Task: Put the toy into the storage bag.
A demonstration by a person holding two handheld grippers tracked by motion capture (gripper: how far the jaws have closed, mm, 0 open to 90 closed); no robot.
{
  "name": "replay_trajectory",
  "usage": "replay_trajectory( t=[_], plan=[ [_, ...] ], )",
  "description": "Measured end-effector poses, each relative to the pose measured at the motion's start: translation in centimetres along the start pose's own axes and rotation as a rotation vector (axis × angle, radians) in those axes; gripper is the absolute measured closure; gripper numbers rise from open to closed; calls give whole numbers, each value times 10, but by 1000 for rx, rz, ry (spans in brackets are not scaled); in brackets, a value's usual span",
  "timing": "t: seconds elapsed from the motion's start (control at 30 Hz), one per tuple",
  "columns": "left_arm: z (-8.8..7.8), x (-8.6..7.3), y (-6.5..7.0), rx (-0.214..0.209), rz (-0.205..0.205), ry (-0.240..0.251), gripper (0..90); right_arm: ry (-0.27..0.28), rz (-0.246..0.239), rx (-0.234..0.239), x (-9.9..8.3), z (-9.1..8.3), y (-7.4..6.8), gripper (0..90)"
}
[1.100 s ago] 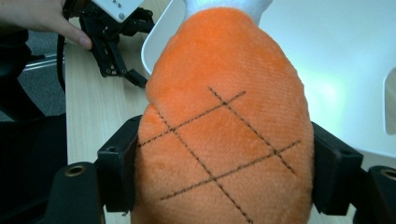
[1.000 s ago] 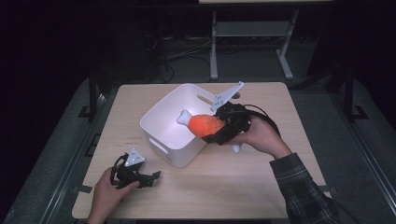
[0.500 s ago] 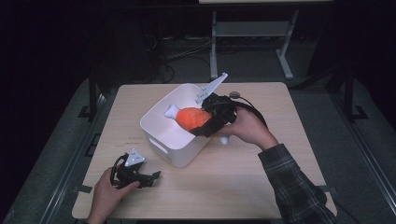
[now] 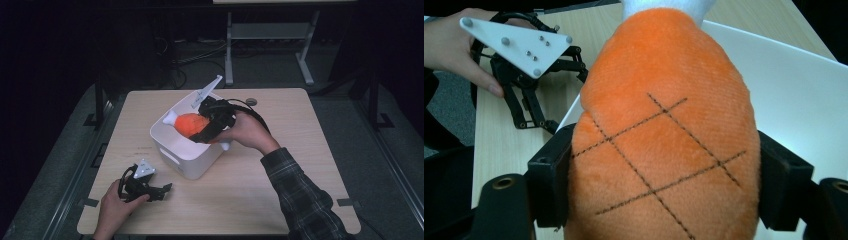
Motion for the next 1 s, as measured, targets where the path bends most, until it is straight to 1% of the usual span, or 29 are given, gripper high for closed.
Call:
replay_trajectory(
  t=[0.03, 0.07, 0.13, 0.23, 0.3, 0.33, 0.37, 0.4, 0.43, 0.47, 0.53, 0.67, 0.7, 0.8, 1.0],
  plan=[
    [0, 0, 0, 0, 1, 0, 126, -5, 0, -5, 4, 5, 1, 246],
    [0, 0, 0, 0, 1, 0, 127, -5, 0, -5, 4, 5, 1, 246],
    [0, 0, 0, 0, -2, 0, 127, -12, -5, -5, 8, 12, 2, 246],
    [0, 0, -1, 4, 6, -5, 127, -18, -12, -5, 11, 22, 3, 244],
    [0, 0, 0, 3, 2, -2, 127, -31, -18, -5, 15, 31, 3, 240],
    [0, 0, 0, 3, 2, -2, 126, -31, -18, -5, 15, 31, 3, 240],
    [0, 0, 0, -1, -3, -1, 127, -45, -27, -7, 17, 37, 2, 239],
    [0, 0, 0, -1, -3, -1, 127, -45, -27, -7, 17, 37, 2, 239],
    [0, 0, 0, 0, -1, -1, 126, -54, -31, -6, 19, 43, 2, 236],
    [0, 0, 0, 0, -1, -1, 127, -54, -31, -6, 19, 43, 2, 236],
    [0, 0, 0, 1, 0, -1, 126, -64, -40, -3, 21, 48, 1, 233],
    [0, 0, 0, -1, 0, -2, 127, -95, -37, -13, 21, 57, 1, 228],
    [0, 0, 0, 0, 0, -2, 126, -104, -44, -18, 21, 61, 3, 226],
    [0, 0, 0, 0, 1, -3, 126, -113, -48, -19, 20, 65, 5, 223],
    [0, 0, 0, 2, -3, 1, 127, -137, -40, -20, 16, 73, 8, 207]
  ],
)
Point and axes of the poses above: each handheld gripper's, and its own axes: z roughly forward along the jaws, x roughly out of its top, y roughly to its right, the point moved 9 cm from there along z, roughly forward along the jaws, and after that the axes turned 6 degrees about z, right-handed, at the moved point
